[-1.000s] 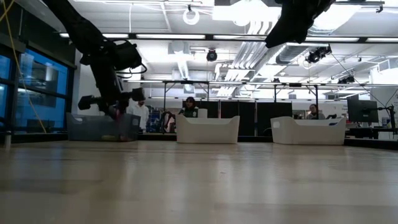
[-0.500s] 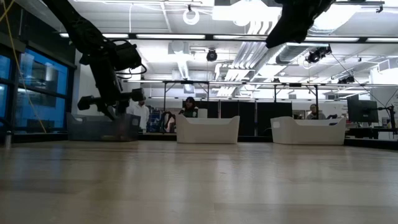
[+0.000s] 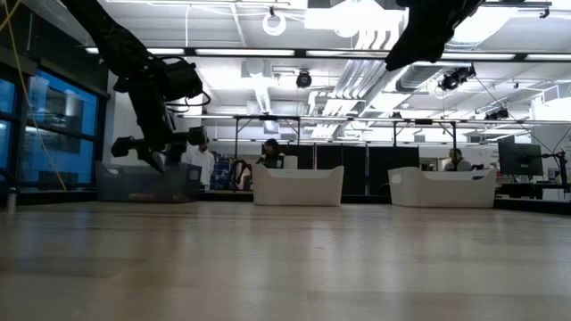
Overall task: Pick & Place Markers
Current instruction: Return to Home Position
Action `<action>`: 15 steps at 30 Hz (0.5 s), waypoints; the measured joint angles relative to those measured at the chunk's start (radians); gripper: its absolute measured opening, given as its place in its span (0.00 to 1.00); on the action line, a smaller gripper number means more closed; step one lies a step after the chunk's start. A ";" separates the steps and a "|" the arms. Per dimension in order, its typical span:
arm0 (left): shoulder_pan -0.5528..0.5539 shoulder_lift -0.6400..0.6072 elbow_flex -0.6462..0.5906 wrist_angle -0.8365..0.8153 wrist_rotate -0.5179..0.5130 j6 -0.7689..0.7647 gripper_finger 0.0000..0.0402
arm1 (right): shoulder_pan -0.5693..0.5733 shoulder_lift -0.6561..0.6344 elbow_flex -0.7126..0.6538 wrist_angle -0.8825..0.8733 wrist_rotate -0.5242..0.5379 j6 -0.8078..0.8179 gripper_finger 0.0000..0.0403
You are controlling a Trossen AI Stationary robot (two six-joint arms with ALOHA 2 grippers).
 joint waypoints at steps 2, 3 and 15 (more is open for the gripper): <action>0.000 -0.008 0.000 0.028 0.027 0.029 0.32 | 0.000 -0.012 0.000 -0.001 0.000 0.000 0.30; 0.000 -0.017 0.000 0.042 0.043 0.053 0.33 | -0.001 -0.021 0.000 -0.003 0.000 0.000 0.30; -0.097 -0.131 0.001 0.267 0.209 0.275 0.33 | -0.118 -0.260 -0.123 -0.004 -0.059 0.046 0.30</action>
